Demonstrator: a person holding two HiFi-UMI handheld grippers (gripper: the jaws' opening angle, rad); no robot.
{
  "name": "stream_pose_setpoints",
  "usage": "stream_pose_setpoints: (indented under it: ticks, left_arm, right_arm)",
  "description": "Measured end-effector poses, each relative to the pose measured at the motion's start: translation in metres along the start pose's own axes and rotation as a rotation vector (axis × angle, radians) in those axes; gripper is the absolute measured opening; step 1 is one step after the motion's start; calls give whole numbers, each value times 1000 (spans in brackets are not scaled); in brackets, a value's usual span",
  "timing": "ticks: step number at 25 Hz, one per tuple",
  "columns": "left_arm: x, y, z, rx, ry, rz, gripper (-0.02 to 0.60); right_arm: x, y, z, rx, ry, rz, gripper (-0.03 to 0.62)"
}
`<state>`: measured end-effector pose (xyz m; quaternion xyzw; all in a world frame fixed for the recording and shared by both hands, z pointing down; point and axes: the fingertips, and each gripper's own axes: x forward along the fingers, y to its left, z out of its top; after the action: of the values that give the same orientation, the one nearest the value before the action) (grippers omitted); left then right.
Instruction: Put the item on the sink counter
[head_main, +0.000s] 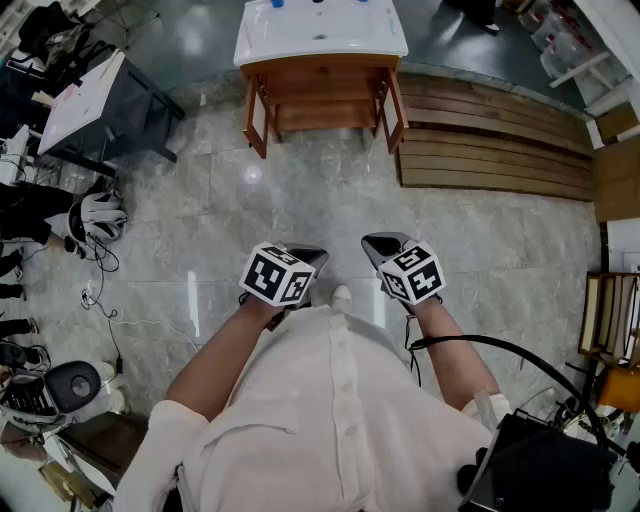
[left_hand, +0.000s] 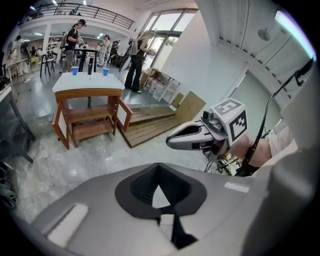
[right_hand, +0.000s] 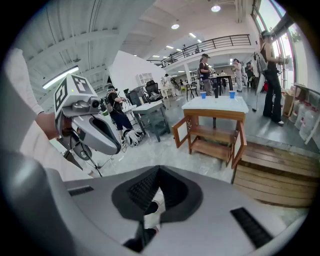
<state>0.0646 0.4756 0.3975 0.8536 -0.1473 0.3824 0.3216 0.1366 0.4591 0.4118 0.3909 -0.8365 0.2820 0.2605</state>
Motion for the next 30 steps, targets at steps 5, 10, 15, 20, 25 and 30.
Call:
stream_pose_setpoints:
  ticks: [5, 10, 15, 20, 25, 30]
  left_arm:
    - [6, -8, 3, 0, -1, 3, 5]
    - [3, -7, 14, -10, -19, 10, 6]
    - [2, 18, 24, -22, -15, 2, 5]
    - [7, 59, 48, -6, -20, -23, 6]
    - [-1, 113, 98, 11, -40, -46, 6]
    - [-16, 175, 142, 31, -50, -77, 6]
  right_arm:
    - [-8, -5, -6, -2, 14, 7, 5]
    - [-8, -10, -4, -24, 37, 0, 5]
    - [11, -21, 8, -3, 43, 1, 5]
    - [37, -44, 26, 2, 57, -18, 6]
    - [66, -75, 74, 20, 68, -55, 8]
    - [115, -108, 140, 29, 67, -83, 67]
